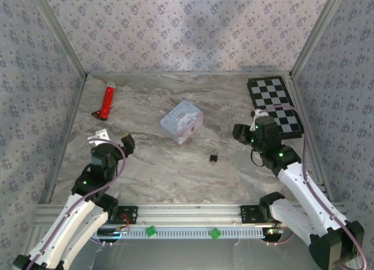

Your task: Unlock the padlock with the key

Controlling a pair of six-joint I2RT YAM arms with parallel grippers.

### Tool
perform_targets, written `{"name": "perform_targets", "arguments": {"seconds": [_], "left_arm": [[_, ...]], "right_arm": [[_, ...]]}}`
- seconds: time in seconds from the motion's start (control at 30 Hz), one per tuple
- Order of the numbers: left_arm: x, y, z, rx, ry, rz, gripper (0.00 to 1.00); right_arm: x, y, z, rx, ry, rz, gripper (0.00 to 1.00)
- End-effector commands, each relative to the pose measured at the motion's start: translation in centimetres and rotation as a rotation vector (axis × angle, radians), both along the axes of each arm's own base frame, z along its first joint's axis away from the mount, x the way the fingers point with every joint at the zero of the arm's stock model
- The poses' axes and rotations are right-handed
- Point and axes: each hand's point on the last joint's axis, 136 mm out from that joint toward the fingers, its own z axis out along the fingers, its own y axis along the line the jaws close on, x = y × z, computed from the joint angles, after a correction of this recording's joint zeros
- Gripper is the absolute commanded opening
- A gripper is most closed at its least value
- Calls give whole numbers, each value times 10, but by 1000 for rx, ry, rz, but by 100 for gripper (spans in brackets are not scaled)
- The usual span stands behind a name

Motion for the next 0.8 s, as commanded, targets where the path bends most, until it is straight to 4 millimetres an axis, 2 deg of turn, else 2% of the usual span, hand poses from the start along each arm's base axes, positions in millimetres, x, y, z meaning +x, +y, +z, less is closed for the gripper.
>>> {"name": "perform_targets", "arguments": {"seconds": [0.0, 0.1, 0.17, 0.23, 0.33, 0.43, 0.47, 0.67, 0.77], "left_arm": [[14, 20, 57, 55, -159, 130, 100], [25, 32, 61, 124, -187, 225, 100], [32, 49, 49, 209, -132, 344, 100], [43, 51, 34, 331, -62, 356, 100], [57, 46, 12, 436, 18, 324, 100], [71, 16, -4, 501, 3, 94, 100], [71, 16, -5, 502, -29, 85, 100], [72, 49, -26, 493, 17, 161, 100], [76, 55, -39, 495, 0, 166, 100]], "right_arm": [[14, -37, 36, -116, -156, -156, 47], [16, -52, 42, -197, -260, -191, 51], [17, -61, 40, -247, -310, -203, 57], [17, -68, 30, -291, -295, -215, 63], [17, -80, 13, -333, -249, -230, 68], [15, -87, -1, -358, -235, -228, 72], [14, -88, -6, -367, -231, -225, 73], [10, -102, -23, -383, -232, -261, 75], [11, -105, -35, -383, -222, -263, 75]]}}
